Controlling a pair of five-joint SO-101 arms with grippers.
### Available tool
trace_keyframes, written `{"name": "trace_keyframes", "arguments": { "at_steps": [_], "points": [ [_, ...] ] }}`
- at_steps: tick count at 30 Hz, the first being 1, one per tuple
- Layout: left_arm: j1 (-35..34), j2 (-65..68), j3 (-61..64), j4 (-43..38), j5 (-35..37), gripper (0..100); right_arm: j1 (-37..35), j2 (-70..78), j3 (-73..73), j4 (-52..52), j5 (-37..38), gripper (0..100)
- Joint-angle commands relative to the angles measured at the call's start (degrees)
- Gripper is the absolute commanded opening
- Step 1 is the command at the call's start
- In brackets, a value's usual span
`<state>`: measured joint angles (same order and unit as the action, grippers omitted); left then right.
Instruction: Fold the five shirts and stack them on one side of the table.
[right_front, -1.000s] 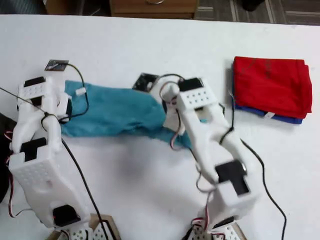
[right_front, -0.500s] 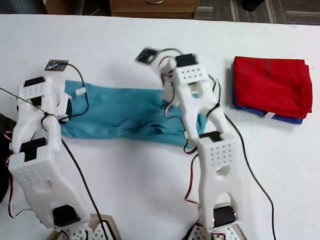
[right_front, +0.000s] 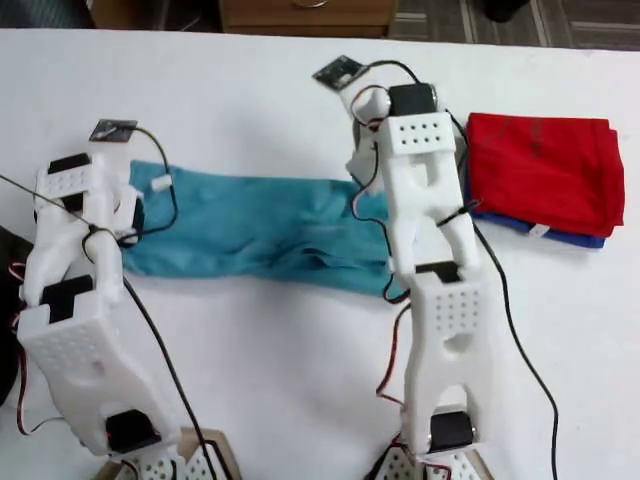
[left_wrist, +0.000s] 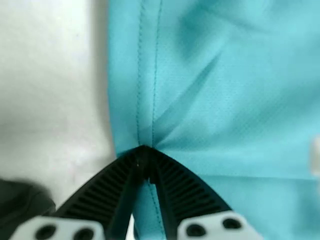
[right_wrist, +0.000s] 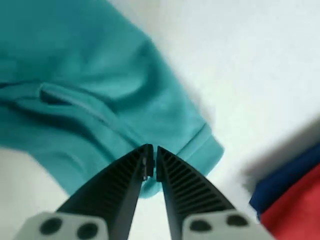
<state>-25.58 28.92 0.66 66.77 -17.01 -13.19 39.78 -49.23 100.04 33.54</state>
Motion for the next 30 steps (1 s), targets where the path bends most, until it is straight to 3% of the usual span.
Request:
{"name": "trace_keyframes", "arguments": {
  "at_steps": [1,6,16,22,30],
  "points": [
    [-0.53,0.35,-0.4,-1.58,0.0,2,-2.77,-12.35,10.81,1.36,-0.09,1.9],
    [-0.53,0.35,-0.4,-1.58,0.0,2,-8.4,-23.78,27.96,-1.63,3.16,2.0],
    [-0.53,0.35,-0.4,-1.58,0.0,2,-14.11,-34.59,59.69,-18.95,3.43,2.0],
    [-0.53,0.35,-0.4,-1.58,0.0,2,-13.93,-34.42,65.93,-29.67,3.43,2.0],
    [-0.53,0.35,-0.4,-1.58,0.0,2,-7.08,-27.74,66.02,-44.18,3.34,1.9]
  ]
}}
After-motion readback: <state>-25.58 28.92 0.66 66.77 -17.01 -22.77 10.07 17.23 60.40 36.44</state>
